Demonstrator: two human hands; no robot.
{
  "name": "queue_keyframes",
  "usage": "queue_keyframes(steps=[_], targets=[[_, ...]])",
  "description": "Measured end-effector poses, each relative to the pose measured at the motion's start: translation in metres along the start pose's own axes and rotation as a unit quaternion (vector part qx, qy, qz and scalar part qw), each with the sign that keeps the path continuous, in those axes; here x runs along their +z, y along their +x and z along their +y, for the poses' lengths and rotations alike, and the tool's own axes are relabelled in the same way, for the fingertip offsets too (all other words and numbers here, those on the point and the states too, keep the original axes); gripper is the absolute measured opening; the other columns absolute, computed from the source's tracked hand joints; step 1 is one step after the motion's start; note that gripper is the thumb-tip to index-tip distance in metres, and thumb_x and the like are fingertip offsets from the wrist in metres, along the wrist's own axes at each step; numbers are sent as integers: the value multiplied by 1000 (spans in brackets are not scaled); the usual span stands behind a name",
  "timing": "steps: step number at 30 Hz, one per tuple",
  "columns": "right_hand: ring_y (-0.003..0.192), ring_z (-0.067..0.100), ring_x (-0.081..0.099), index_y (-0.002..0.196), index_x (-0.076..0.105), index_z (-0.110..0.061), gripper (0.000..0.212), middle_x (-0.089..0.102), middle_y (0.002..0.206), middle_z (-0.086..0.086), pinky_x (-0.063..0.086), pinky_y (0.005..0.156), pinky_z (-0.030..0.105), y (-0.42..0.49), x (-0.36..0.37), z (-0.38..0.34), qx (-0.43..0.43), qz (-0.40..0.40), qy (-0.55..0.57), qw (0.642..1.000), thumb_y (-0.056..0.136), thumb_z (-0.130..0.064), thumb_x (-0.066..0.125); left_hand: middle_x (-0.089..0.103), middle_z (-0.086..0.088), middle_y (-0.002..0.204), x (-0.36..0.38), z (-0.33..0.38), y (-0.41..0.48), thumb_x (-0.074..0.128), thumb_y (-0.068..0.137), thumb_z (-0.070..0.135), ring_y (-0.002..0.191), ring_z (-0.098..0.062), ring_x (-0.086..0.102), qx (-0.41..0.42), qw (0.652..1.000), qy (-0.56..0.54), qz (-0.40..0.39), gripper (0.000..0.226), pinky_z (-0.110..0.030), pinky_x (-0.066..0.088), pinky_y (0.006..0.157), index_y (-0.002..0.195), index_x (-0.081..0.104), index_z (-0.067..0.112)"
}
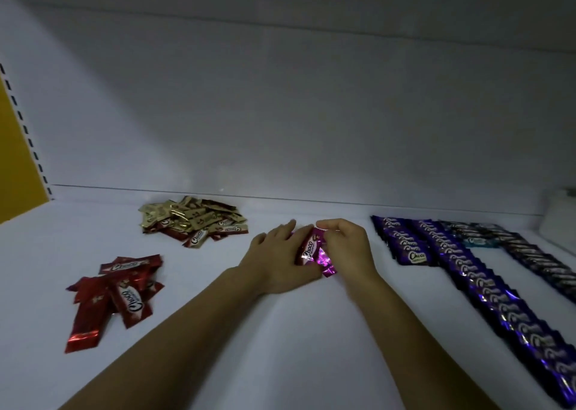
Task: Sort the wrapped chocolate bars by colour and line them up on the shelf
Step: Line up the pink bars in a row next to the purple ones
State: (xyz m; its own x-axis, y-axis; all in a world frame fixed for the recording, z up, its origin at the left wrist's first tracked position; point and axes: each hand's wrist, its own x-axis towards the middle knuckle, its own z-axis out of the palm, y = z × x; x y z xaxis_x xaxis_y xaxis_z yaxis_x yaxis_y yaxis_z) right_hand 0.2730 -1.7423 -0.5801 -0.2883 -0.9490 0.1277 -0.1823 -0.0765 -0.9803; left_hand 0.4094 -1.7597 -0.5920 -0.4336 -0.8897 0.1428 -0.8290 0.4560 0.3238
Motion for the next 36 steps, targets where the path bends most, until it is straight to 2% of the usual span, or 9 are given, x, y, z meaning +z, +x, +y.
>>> queue_keyframes(steps=[6, 11, 15, 17, 20, 24, 28, 32, 36], targets=[[91, 21, 65, 115, 57, -18, 42, 67, 99, 8, 54, 77, 32, 8, 4, -6, -42, -93, -125, 987, 81, 5, 60, 57, -1, 122, -2, -13, 16, 52, 86, 62, 114, -21, 49, 35, 998, -22, 53, 96, -35, 40, 92, 152, -11, 33], [92, 21, 63, 132, 47, -16, 53, 66, 105, 10, 51, 76, 28, 31, -3, -19, -27, -162, -222, 961, 84, -6, 66, 48, 7, 139, 3, -17, 24, 52, 83, 66, 127, -17, 42, 24, 996, -29, 81, 84, -34, 33, 100, 152, 17, 31], [91, 19, 63, 120, 56, -15, 37, 62, 98, 3, 54, 84, 33, 26, 0, -4, -59, -97, -238, 965, 85, -19, 69, 33, 4, 150, 5, -19, 27, 49, 82, 67, 132, -17, 34, 42, 995, 5, 89, 65, -36, 30, 101, 140, 40, 39], [94, 15, 61, 119, 57, -18, 28, 60, 103, 0, 53, 78, 23, 25, 3, 0, -80, -78, -237, 965, 92, -19, 59, 28, 5, 153, 6, -21, 27, 48, 78, 72, 134, -17, 31, 48, 996, 22, 74, 66, -37, 27, 102, 135, 45, 39], [99, 10, 57, 124, 55, -20, 30, 57, 109, -5, 47, 73, 12, 28, 7, -1, -63, -94, -214, 970, 95, -12, 49, 42, 12, 143, 9, -20, 28, 50, 75, 73, 128, -13, 36, 54, 995, 8, 83, 71, -31, 27, 99, 136, 44, 37], [97, 14, 63, 126, 54, -18, 36, 64, 113, 1, 53, 77, 22, 31, 11, -13, 36, -148, -107, 982, 92, -8, 48, 51, 13, 131, 9, -18, 28, 53, 70, 75, 121, -10, 46, 60, 993, -39, 91, 82, -29, 34, 100, 137, 42, 31], [94, 13, 66, 124, 56, -28, 39, 65, 114, 0, 54, 79, 27, 27, 12, -15, 103, -191, -7, 976, 87, -18, 60, 60, 9, 111, 4, -17, 28, 60, 71, 67, 104, -11, 54, 67, 989, -83, 106, 62, -33, 45, 92, 121, 56, 31], [81, 18, 71, 111, 62, -22, 26, 71, 99, 10, 54, 63, 29, 26, 10, -15, 114, -121, 148, 975, 87, -14, 62, 59, 8, 98, 2, -19, 27, 69, 76, 56, 91, -14, 52, 82, 982, -104, 134, 52, -29, 45, 78, 120, 56, 31], [79, 15, 69, 100, 66, -19, 16, 70, 95, 7, 51, 58, 21, 24, 15, -10, 58, -66, 84, 993, 89, -11, 58, 56, 6, 92, 1, -17, 27, 61, 82, 55, 82, -15, 56, 73, 983, -48, 164, 43, -26, 36, 63, 118, 53, 32]])
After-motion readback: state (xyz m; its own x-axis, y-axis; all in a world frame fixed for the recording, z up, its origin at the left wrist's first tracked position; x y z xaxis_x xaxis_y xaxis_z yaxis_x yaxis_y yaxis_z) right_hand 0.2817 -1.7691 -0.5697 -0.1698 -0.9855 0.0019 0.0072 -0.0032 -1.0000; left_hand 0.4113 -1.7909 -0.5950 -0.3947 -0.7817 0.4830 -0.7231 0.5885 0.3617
